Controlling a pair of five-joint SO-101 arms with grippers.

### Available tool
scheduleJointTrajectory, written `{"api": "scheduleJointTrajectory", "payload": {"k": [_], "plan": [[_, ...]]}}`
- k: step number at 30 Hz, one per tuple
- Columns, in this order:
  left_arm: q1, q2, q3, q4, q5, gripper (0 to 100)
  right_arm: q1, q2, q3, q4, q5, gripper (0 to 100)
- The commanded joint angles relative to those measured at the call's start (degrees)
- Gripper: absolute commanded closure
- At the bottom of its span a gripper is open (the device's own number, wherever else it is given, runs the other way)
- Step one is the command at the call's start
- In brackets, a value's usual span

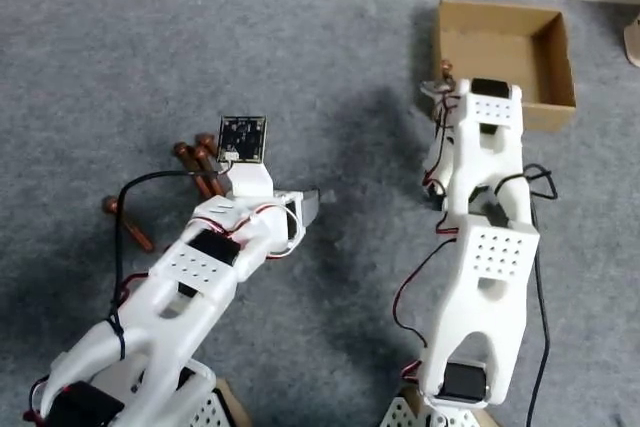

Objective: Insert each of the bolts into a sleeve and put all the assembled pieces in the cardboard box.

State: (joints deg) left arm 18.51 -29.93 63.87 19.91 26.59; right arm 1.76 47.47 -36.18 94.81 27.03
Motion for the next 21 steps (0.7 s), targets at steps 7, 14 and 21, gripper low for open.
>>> {"api": "scheduleJointTrajectory", "payload": {"k": [7, 14, 21], "plan": [[-0.84, -0.04, -3.12, -1.14, -0.26, 80, -3.21, -0.22, -14.64, 5.67, -6.07, 91.4], [-0.84, -0.04, -3.12, -1.14, -0.26, 80, -3.12, 0.04, -14.99, 4.53, -6.24, 91.4], [-0.84, -0.04, -3.12, -1.14, -0.26, 80, -2.24, 0.04, -15.25, 2.33, -14.24, 86.5]]}}
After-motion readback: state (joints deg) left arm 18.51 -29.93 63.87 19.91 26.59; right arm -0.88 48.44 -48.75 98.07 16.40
